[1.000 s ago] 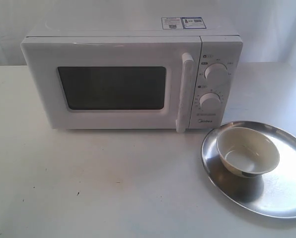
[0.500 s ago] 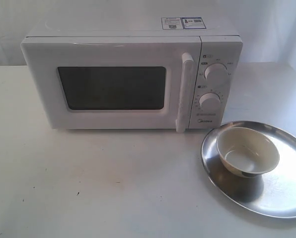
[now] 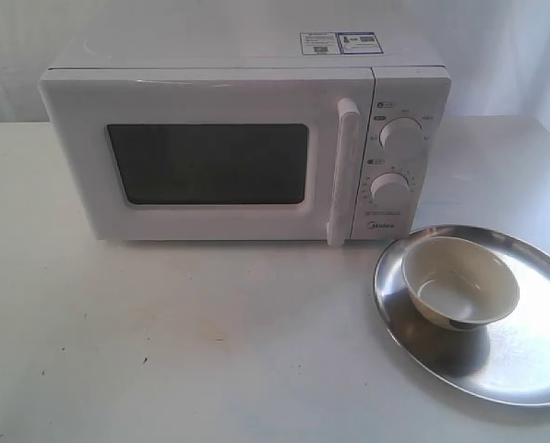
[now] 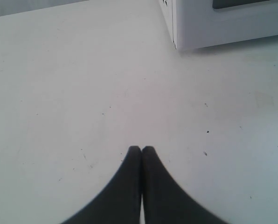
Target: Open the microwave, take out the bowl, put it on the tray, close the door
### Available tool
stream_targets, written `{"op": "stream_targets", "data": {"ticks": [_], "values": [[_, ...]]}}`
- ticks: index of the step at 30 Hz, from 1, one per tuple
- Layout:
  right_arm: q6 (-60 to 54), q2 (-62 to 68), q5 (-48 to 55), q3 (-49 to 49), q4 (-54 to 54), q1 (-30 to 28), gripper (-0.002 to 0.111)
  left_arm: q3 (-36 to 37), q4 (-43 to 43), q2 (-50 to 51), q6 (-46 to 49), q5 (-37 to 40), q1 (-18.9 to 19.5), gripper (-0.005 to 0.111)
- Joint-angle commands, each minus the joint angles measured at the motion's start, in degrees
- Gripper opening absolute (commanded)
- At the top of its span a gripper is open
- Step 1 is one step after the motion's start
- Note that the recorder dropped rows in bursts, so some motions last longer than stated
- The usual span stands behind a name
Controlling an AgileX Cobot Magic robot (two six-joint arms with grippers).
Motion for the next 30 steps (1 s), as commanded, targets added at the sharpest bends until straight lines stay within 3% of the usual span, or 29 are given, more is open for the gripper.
{"op": "stream_targets", "data": {"ticks": [1, 9, 30], "values": [[1.3, -0.3, 0.0, 0.1, 0.1, -2.5, 0.000, -0.1, -0.4, -0.1, -0.2, 0.1, -0.2, 0.000], [7.7, -0.3, 0.6, 0.1, 0.1, -6.0, 0.000, -0.1, -0.4, -0.1, -0.2, 0.1, -0.2, 0.000], [7.3, -0.3, 0.5, 0.1, 0.1, -6.0, 0.000, -0.1, -0.4, -0.1, -0.2, 0.1, -0.2, 0.000]]}}
